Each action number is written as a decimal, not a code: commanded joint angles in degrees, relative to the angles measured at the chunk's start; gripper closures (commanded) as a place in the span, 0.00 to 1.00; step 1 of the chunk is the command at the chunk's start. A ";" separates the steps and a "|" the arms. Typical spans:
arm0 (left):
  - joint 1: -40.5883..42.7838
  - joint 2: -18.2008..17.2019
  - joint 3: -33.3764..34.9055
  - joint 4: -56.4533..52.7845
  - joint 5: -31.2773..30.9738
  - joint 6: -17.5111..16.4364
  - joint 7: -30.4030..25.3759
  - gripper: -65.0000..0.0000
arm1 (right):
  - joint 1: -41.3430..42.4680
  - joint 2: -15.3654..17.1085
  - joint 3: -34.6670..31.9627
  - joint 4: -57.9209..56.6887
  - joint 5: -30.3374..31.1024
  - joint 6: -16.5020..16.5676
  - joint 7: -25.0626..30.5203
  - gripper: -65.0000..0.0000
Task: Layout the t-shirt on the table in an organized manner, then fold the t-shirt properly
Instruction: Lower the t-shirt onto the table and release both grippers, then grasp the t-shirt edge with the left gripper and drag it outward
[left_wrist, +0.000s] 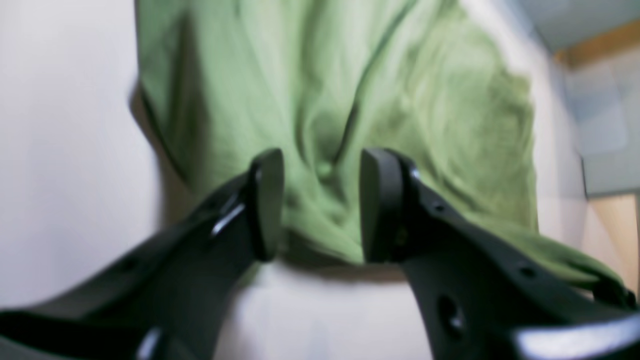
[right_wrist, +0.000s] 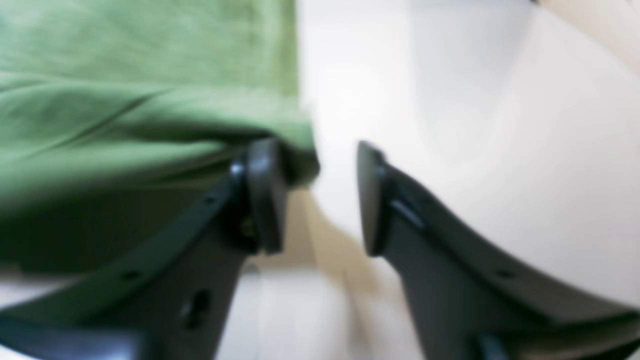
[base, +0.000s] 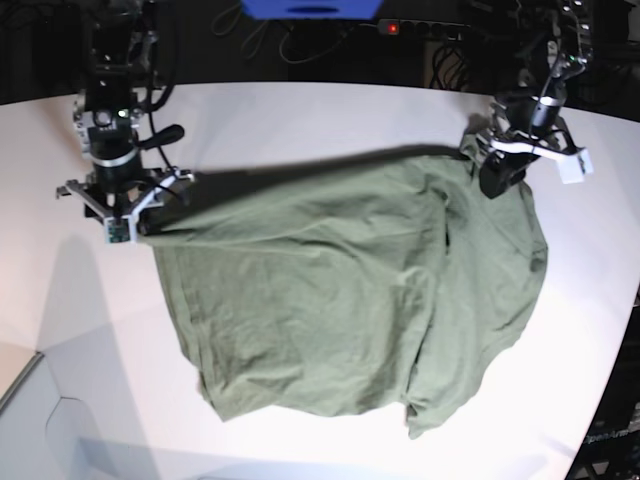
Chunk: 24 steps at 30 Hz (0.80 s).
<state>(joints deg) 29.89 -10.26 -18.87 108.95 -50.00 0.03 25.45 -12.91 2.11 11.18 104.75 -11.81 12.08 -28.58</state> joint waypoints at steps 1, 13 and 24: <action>0.40 -0.60 -0.25 2.66 -1.04 -0.25 -2.02 0.61 | 0.82 0.40 0.91 1.84 0.08 -0.78 2.07 0.56; -8.22 -0.07 1.69 0.55 -0.95 0.01 -2.02 0.61 | 0.73 0.40 5.30 2.46 0.08 -0.69 1.81 0.53; -26.50 6.79 32.19 -21.52 -0.33 0.19 -2.38 0.61 | 2.84 0.48 8.12 2.28 0.08 -0.69 1.81 0.52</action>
<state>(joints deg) 4.10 -3.66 13.52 85.97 -49.54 0.30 23.59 -10.85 2.15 19.31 105.93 -11.81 12.01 -28.60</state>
